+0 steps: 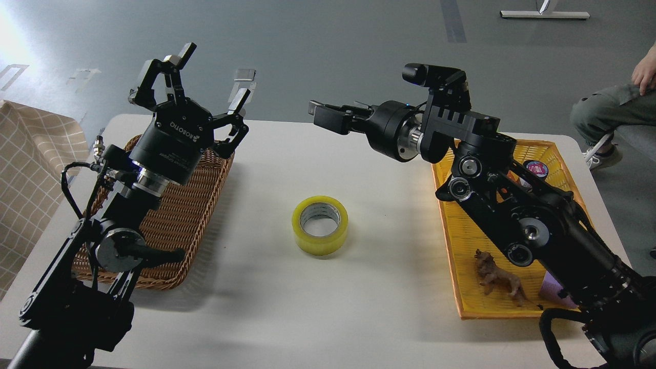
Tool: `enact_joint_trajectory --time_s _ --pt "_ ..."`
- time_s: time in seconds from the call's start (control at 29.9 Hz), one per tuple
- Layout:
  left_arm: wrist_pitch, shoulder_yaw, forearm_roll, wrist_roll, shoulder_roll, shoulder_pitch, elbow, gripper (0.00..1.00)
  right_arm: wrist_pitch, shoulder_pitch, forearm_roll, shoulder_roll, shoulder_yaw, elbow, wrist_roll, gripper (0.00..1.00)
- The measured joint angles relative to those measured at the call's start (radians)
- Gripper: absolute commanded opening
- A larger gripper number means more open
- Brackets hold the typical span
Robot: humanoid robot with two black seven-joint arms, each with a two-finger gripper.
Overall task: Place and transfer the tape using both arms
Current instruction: 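Withdraw the right arm away from the tape roll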
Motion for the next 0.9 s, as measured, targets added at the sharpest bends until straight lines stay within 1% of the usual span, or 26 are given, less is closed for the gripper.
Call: enact_joint_trajectory --time_s 0.07,0.1,0.13,0.2,0.27,0.33,0.37,0.43,0.47,0.57,0.77,0.9 --pt "0.000 0.002 0.000 0.002 -0.001 -0.003 0.000 1.00 0.000 -0.031 0.090 -0.049 0.050 0.064 0.010 1.00" --pt "0.000 0.003 0.000 0.002 -0.002 -0.006 0.001 1.00 0.000 -0.058 0.164 -0.084 0.078 0.107 0.028 1.00" --pt "0.000 0.004 0.001 0.003 -0.003 -0.010 0.003 1.00 0.000 -0.088 0.248 -0.122 0.107 0.152 0.058 1.00" --pt "0.000 0.005 0.002 0.003 -0.006 -0.015 0.004 1.00 0.000 -0.133 0.376 -0.183 0.147 0.212 0.134 1.00" --pt "0.000 0.006 0.003 0.003 -0.007 -0.019 0.005 1.00 0.000 -0.175 0.491 -0.249 0.188 0.253 0.243 1.00" --pt "-0.004 0.008 0.003 0.003 -0.007 -0.020 0.005 1.00 0.000 -0.211 0.558 -0.295 0.241 0.265 0.332 1.00" --pt "-0.007 0.009 0.003 0.005 -0.007 -0.021 0.005 1.00 0.000 -0.231 0.579 -0.306 0.270 0.266 0.363 1.00" --pt "-0.011 0.008 0.003 0.007 -0.008 -0.021 0.005 1.00 0.000 -0.284 0.618 -0.315 0.346 0.267 0.400 1.00" --pt "-0.013 0.008 0.003 0.007 -0.011 -0.022 0.004 1.00 0.000 -0.321 0.648 -0.316 0.399 0.267 0.413 1.00" --pt "-0.019 0.010 0.003 0.007 -0.018 -0.021 0.003 1.00 0.000 -0.399 0.768 -0.320 0.501 0.257 0.426 1.00" --pt "-0.047 0.016 0.003 0.013 -0.034 -0.015 0.002 1.00 0.000 -0.537 1.035 -0.331 0.648 0.190 0.428 1.00" --pt "-0.052 0.017 0.003 0.007 -0.063 -0.009 0.002 1.00 0.000 -0.606 1.093 -0.332 0.709 0.179 0.428 1.00"
